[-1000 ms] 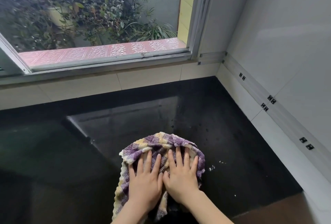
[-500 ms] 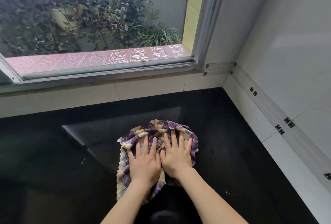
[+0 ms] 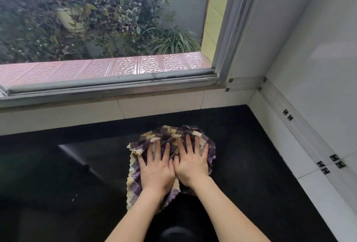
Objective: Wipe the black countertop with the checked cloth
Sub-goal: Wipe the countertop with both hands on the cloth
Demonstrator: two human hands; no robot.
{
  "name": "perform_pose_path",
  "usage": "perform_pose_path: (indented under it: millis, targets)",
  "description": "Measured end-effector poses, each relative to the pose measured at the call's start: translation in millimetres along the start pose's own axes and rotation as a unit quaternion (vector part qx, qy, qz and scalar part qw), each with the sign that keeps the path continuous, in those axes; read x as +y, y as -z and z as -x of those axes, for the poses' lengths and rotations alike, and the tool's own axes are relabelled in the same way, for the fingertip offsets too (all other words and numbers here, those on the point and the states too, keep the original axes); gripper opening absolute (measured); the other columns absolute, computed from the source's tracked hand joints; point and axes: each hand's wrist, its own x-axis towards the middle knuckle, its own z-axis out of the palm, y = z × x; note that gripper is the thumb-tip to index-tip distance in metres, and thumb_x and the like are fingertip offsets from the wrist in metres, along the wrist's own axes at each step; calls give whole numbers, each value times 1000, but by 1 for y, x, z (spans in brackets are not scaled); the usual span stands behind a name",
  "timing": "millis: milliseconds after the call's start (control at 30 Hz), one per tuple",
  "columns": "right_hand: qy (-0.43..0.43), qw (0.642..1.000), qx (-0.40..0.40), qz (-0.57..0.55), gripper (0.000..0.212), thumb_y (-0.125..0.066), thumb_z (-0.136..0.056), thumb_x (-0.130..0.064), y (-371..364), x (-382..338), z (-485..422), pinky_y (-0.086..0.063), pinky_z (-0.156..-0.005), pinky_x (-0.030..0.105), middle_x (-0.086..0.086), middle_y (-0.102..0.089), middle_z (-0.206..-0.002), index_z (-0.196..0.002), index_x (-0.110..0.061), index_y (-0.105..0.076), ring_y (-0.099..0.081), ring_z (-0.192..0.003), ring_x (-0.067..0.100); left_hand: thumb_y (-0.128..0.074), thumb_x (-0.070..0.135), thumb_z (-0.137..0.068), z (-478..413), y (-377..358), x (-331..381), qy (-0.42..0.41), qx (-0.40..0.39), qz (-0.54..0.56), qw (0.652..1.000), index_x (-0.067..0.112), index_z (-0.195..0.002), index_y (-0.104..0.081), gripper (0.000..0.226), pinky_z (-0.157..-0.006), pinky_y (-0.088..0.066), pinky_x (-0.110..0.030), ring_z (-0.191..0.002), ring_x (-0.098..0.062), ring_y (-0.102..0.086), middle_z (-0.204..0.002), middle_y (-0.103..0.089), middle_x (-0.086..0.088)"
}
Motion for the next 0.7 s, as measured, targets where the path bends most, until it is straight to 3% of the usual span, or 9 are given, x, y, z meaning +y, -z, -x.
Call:
perform_pose_path:
  millis: [100, 167, 333, 700]
  targets:
    - [11, 1000, -4, 20, 73, -7, -83, -52, 6, 8, -13, 15, -107, 58, 8, -5, -159, -150, -24, -12, 8, -143, 32, 18, 49, -73, -15, 1, 4, -2, 2, -3, 1000, 34, -146, 2, 77, -111, 3, -54, -143, -22, 7, -157, 11, -2]
    - [17, 1000, -7, 8, 68, -13, -87, -51, 9, 15, -23, 17, -108, 57, 5, 2, -159, -150, -26, -6, 15, -142, 29, 14, 49, -76, -25, 2, 8, -3, 4, 0, 1000, 34, -147, -1, 74, -111, 2, -55, -143, -24, 4, -157, 9, -2]
    - [27, 999, -10, -19, 65, -23, -91, -49, 16, 28, -42, 16, -109, 56, 3, 5, -159, -150, -29, -6, 17, -142, 27, -11, 44, -94, -45, 3, 17, -4, -2, 12, 1000, 32, -147, -1, 56, -111, 3, -57, -143, -26, 6, -157, 11, -3]
    - [18, 1000, -12, -9, 65, -22, -91, -52, 18, 44, -68, 15, -109, 55, 2, 6, -159, -150, -30, -5, 17, -142, 26, -14, 41, -95, -77, 9, 22, -48, -29, 15, 998, 32, -147, 1, 55, -111, 4, -58, -142, -27, 11, -157, 13, -2]
